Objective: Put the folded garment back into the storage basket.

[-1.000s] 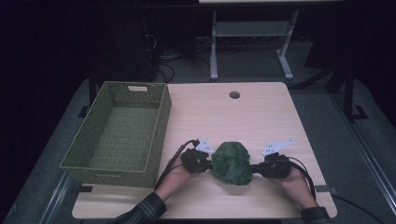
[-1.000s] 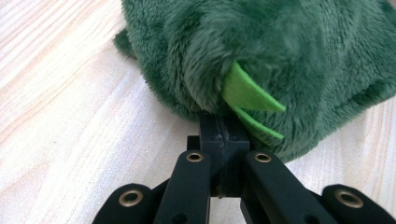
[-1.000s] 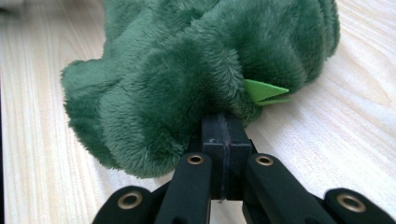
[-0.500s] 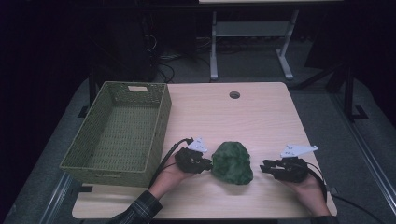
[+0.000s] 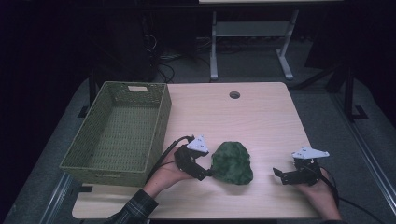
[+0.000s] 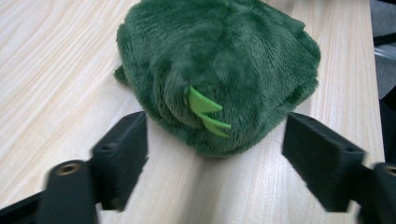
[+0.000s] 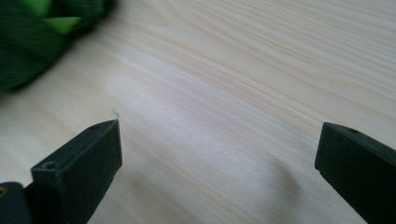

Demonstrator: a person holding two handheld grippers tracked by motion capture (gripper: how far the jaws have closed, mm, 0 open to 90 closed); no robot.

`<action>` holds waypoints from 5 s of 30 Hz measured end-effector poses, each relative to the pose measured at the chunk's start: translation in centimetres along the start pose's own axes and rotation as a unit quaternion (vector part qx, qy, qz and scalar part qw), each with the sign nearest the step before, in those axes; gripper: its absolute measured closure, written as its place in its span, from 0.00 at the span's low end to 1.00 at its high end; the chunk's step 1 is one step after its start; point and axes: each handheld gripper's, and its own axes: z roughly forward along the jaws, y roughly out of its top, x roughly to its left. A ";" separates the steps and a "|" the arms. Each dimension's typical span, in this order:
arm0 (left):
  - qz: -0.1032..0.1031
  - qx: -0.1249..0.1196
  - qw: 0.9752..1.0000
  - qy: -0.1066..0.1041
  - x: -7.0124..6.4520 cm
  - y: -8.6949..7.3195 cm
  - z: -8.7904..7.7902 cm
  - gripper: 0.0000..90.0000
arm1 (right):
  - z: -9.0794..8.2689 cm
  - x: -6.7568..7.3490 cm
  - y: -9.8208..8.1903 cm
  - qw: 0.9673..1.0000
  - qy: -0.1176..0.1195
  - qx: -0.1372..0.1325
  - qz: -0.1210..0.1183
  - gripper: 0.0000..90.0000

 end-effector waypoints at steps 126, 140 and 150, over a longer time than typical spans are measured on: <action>-0.053 -0.001 0.989 0.137 5.1 2.4 -14.9 0.76 | 0.9 -0.7 -0.3 0.999 -0.001 0.026 0.033 0.00; -0.100 -0.013 0.973 0.206 6.7 -1.9 -20.4 0.76 | 0.9 -0.7 -0.3 0.999 -0.002 0.026 0.033 0.00; -0.158 -0.019 0.955 0.250 8.6 -6.8 -22.5 0.76 | 1.0 -0.8 -0.3 0.999 -0.003 0.024 0.031 0.00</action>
